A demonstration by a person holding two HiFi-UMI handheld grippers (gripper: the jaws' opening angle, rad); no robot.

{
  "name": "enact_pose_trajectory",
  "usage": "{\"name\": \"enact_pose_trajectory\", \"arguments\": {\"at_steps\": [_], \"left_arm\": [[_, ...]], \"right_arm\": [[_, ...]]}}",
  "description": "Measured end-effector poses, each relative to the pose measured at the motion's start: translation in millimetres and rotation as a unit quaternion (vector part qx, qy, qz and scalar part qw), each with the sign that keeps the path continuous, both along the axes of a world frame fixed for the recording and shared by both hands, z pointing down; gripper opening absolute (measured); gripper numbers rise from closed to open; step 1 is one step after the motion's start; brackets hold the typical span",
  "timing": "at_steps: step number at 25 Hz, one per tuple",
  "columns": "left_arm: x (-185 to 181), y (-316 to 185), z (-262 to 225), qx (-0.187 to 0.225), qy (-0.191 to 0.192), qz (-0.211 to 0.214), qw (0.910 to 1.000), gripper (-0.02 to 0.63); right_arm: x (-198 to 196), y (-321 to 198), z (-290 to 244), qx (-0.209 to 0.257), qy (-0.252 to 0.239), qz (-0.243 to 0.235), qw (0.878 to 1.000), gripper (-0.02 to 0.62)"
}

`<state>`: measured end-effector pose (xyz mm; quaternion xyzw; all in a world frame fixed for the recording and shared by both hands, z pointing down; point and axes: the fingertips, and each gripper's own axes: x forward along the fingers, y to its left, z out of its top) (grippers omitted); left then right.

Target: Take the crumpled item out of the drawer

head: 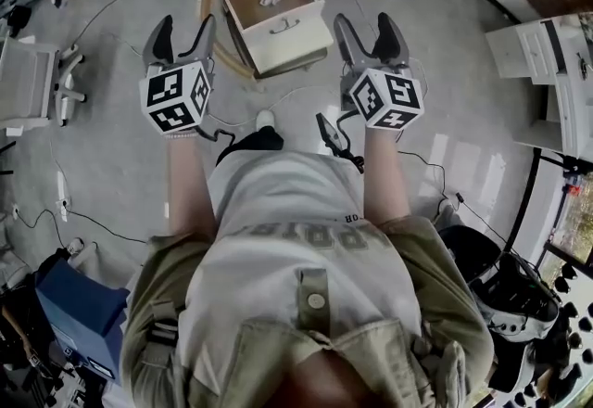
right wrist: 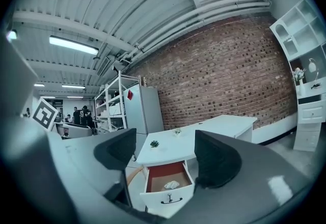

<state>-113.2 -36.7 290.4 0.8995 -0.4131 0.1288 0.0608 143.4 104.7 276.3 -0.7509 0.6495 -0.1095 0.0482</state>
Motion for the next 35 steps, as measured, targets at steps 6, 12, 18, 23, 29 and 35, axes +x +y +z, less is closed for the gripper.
{"name": "enact_pose_trajectory", "arguments": {"at_steps": [6,12,18,23,29,35], "left_arm": [[-5,-54,-3,0.002,0.003,0.005,1.0000,0.324],[-15,-82,11,-0.013,0.002,0.002,0.9999,0.324],[-21,-89,39,-0.049,-0.006,-0.004,0.9988,0.324],[-17,-99,58,-0.069,-0.012,-0.014,0.9974,0.324],[-2,-111,75,-0.087,-0.016,-0.030,0.9956,0.324],[26,-121,88,-0.100,-0.022,-0.034,0.9941,0.324]], "right_arm": [[-3,-50,-1,0.001,0.001,0.008,1.000,0.350],[-5,-78,9,-0.007,0.000,0.010,1.000,0.350],[-5,-93,32,-0.041,-0.007,0.003,0.999,0.350],[5,-117,50,-0.061,-0.010,-0.011,0.998,0.350],[21,-147,71,-0.088,-0.008,-0.041,0.995,0.350],[40,-178,97,-0.129,0.006,-0.085,0.988,0.350]]}}
